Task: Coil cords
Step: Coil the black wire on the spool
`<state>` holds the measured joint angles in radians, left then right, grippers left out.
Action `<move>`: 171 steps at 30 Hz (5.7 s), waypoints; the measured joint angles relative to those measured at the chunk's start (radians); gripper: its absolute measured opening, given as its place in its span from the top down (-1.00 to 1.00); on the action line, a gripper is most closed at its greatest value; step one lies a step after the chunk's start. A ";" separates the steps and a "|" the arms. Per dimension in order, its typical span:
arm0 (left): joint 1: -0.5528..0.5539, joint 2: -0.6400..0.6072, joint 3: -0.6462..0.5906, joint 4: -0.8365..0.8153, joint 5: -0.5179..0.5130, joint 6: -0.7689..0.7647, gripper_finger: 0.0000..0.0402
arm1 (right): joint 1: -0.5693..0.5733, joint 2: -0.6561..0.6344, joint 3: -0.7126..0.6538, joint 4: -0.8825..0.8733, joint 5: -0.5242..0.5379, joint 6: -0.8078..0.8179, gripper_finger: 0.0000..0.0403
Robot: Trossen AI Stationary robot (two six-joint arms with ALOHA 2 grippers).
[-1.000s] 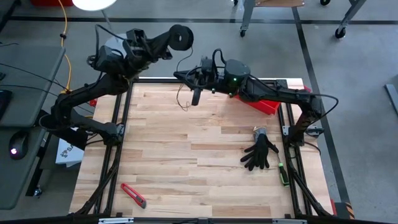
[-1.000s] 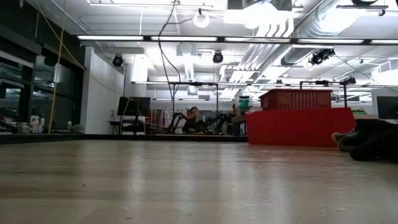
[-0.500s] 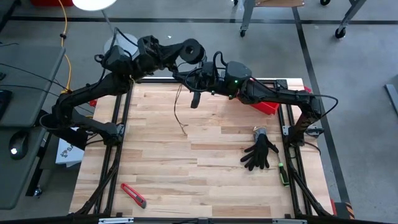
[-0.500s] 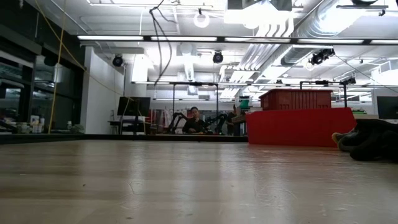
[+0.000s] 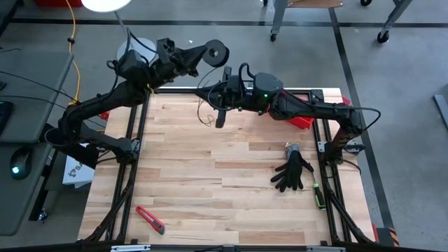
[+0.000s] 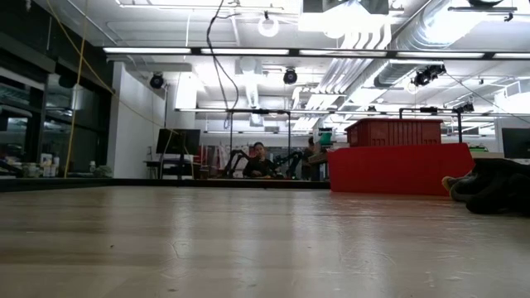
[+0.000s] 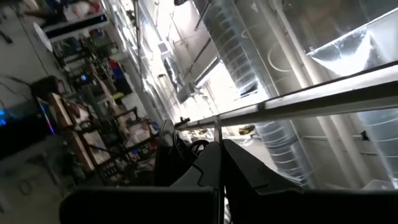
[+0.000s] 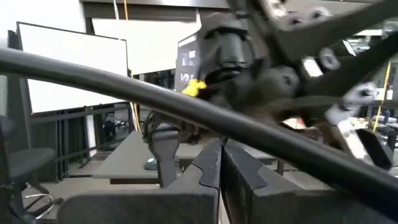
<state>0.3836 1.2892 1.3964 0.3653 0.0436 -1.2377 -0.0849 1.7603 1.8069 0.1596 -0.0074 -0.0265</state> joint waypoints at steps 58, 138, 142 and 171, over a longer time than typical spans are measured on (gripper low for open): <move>0.223 0.041 -0.001 0.093 0.108 0.221 1.00 | 0.003 -0.103 -0.002 -0.351 0.112 -0.022 1.00; 0.258 -0.150 -0.141 0.063 0.430 0.697 0.99 | -0.046 -0.064 -0.003 -0.469 0.241 0.071 0.46; 0.258 -0.150 -0.140 0.040 0.430 0.700 0.99 | -0.047 -0.069 -0.003 -0.477 0.252 0.054 0.46; 0.257 -0.150 -0.140 0.020 0.426 0.728 0.99 | -0.086 -0.178 -0.003 -0.688 0.369 0.045 0.46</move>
<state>0.6407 1.1393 1.2564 0.3855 0.4698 -0.5100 -0.1707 1.5823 1.8034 -0.5280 0.3620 0.0181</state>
